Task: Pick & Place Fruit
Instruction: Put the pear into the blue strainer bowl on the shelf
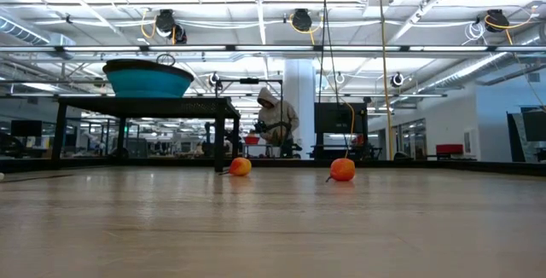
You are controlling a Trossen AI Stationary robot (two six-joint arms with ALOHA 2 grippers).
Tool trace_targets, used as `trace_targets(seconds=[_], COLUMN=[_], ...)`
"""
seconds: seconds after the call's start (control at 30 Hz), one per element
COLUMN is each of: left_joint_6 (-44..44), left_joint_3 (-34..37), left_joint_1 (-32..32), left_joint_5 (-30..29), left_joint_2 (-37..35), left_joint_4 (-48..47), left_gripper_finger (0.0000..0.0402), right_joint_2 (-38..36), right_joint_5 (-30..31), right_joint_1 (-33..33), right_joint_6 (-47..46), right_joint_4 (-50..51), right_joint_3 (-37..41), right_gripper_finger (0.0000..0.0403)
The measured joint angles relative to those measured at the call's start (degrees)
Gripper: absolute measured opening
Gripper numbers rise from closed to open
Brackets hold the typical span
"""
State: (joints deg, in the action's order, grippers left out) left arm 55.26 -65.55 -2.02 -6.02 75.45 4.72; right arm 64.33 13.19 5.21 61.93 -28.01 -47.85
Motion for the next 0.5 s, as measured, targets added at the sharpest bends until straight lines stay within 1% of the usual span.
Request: trace_targets(seconds=[0.17, 0.33, 0.5], left_joint_6=[3.38, 6.94, 9.09], left_joint_3=[-1.30, -1.30, -1.28], left_joint_1=[0.00, 0.00, 0.03], left_joint_5=[0.01, 0.55, 0.93], left_joint_2=[1.60, 3.58, 4.53], left_joint_4=[-1.77, -1.70, -1.86], left_gripper_finger=[0.0230, 0.0230, 0.0230], right_joint_2=[2.47, 5.14, 8.85], right_joint_5=[4.76, 5.36, 10.17], right_joint_1=[2.52, 4.09, 4.87], right_joint_6=[7.88, 14.13, 21.11], right_joint_4=[0.06, 0.02, 0.10], right_joint_3=[-1.53, -3.37, -6.20], right_gripper_finger=[0.0004, 0.0004, 0.0004])
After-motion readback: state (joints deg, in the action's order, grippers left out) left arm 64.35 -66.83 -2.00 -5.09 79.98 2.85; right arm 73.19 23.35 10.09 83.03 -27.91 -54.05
